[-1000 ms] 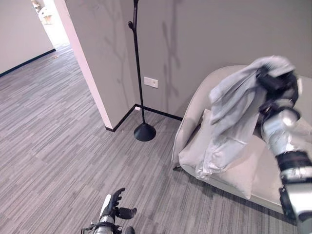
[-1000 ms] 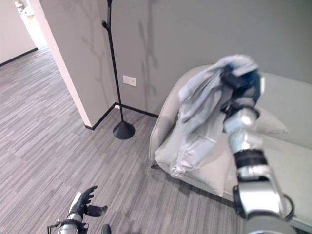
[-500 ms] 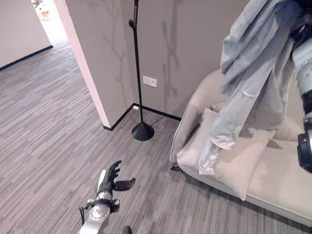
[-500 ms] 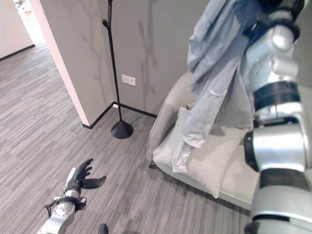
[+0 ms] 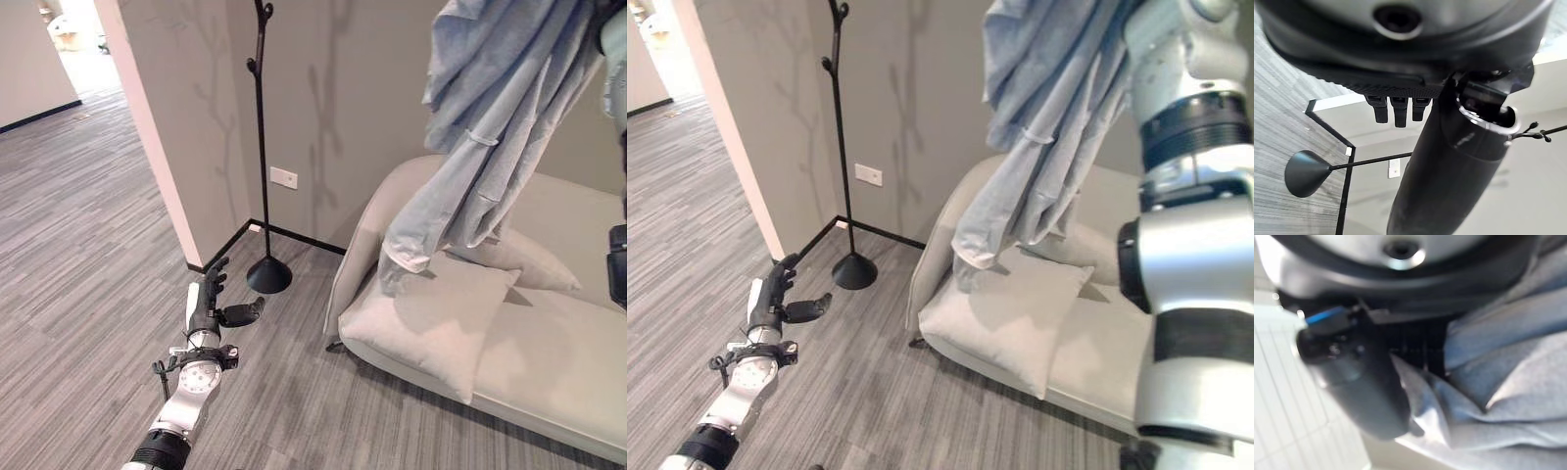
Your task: Hang the clothes on the sofa on the clothes rack.
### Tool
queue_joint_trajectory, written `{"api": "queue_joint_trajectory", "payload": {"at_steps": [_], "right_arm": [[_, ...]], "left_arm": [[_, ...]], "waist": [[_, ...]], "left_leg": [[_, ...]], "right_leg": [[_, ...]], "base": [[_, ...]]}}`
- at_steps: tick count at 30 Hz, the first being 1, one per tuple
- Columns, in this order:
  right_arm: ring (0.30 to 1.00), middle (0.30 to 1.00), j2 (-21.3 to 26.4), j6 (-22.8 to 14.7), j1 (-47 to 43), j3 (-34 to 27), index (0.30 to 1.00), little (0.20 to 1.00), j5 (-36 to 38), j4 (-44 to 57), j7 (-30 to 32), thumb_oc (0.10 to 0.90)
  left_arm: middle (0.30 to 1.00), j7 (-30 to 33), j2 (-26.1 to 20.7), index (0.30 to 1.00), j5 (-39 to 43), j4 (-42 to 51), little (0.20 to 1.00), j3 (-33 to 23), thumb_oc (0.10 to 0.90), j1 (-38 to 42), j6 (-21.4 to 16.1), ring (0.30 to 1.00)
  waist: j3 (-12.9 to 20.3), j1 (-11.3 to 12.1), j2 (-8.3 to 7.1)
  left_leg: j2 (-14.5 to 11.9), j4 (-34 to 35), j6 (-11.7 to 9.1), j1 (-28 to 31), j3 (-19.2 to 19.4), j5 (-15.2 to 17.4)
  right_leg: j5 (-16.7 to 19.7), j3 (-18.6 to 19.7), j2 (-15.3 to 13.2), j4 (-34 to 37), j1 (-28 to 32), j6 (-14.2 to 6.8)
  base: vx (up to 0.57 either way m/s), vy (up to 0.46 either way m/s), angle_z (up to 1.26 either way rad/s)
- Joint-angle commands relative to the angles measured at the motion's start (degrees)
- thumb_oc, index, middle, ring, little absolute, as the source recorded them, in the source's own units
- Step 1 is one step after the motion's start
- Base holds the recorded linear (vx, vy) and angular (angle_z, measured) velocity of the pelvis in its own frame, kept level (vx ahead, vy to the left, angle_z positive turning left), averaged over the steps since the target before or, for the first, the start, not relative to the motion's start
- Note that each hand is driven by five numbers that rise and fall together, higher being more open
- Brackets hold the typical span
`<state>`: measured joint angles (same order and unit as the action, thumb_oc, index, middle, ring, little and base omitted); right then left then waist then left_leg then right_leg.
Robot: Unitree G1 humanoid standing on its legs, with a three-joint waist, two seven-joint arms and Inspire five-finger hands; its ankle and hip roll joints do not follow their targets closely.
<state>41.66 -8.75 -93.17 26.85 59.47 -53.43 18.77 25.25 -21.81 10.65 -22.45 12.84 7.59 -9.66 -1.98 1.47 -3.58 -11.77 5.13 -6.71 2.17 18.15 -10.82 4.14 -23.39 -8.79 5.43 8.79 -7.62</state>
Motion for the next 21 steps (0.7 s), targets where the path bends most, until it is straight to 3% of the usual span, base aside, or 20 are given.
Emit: {"api": "queue_joint_trajectory", "payload": {"at_steps": [1,4,12,13,18,21], "right_arm": [[0.300,0.300,-0.48,-9.30,-4.69,3.33,0.300,0.300,0.16,9.46,-1.39,0.400],[0.300,0.300,-3.24,-10.59,-0.93,2.94,0.300,0.300,-0.59,17.97,-0.86,0.400],[0.300,0.300,-7.32,-12.06,3.02,2.24,0.300,0.300,-0.64,26.06,-0.95,0.400],[0.300,0.300,-10.39,-13.32,5.89,1.72,0.300,0.300,0.12,31.53,-1.03,0.400],[0.300,0.300,-13.66,-14.66,11.14,0.76,0.300,0.300,1.67,38.23,-1.30,0.400],[0.300,0.300,-16.33,-16.73,15.91,0.62,0.300,0.300,4.97,46.51,-2.66,0.400]], "left_arm": [[0.900,2.95,-2.81,0.900,-2.42,9.14,0.900,0.48,0.800,9.95,-7.85,0.900],[0.900,1.97,-0.78,0.900,-0.42,12.25,0.900,2.02,0.800,12.42,-7.99,0.900],[0.900,0.68,2.98,0.900,1.35,14.71,0.900,6.14,0.800,18.00,-8.23,0.900],[0.900,1.61,4.76,0.900,-0.40,13.12,0.900,8.46,0.800,21.91,-7.12,0.900],[0.900,2.81,7.51,0.900,-1.13,10.68,0.900,10.11,0.800,25.27,-5.86,0.900],[0.900,6.48,9.95,0.900,-6.36,6.25,0.900,10.82,0.800,28.41,-2.42,0.900]], "waist": [[6.72,1.31,-1.78],[6.57,0.23,-1.37],[6.41,-1.08,-1.02],[6.27,-2.06,-0.71],[6.02,-2.71,-0.33],[5.76,-3.60,-0.05]], "left_leg": [[-2.43,-0.13,-2.61,4.78,0.85,8.09],[-2.39,-0.13,-2.41,5.13,1.49,8.29],[-2.28,-0.13,-2.09,5.41,2.18,8.41],[-2.21,-0.13,-1.94,5.40,2.54,8.48],[-1.97,-0.13,-1.79,5.53,2.97,8.55],[-1.86,-0.13,-1.68,5.61,3.44,8.65]], "right_leg": [[-2.62,1.01,-0.46,-0.92,-2.46,-1.60],[-2.41,1.86,-0.38,-0.89,-2.78,-1.47],[-1.88,3.07,-0.44,-0.71,-3.32,-1.25],[-1.71,3.75,-0.49,-0.71,-3.82,-1.22],[-1.51,4.30,-0.59,-0.70,-4.13,-1.18],[-1.31,4.92,-0.63,-0.70,-4.54,-1.17]], "base": [[0.00,-0.008,-0.25],[-0.02,-0.011,-0.09],[-0.01,-0.010,-0.09],[-0.02,-0.014,-0.11],[-0.01,-0.004,-0.11],[0.00,-0.007,-0.05]]}}
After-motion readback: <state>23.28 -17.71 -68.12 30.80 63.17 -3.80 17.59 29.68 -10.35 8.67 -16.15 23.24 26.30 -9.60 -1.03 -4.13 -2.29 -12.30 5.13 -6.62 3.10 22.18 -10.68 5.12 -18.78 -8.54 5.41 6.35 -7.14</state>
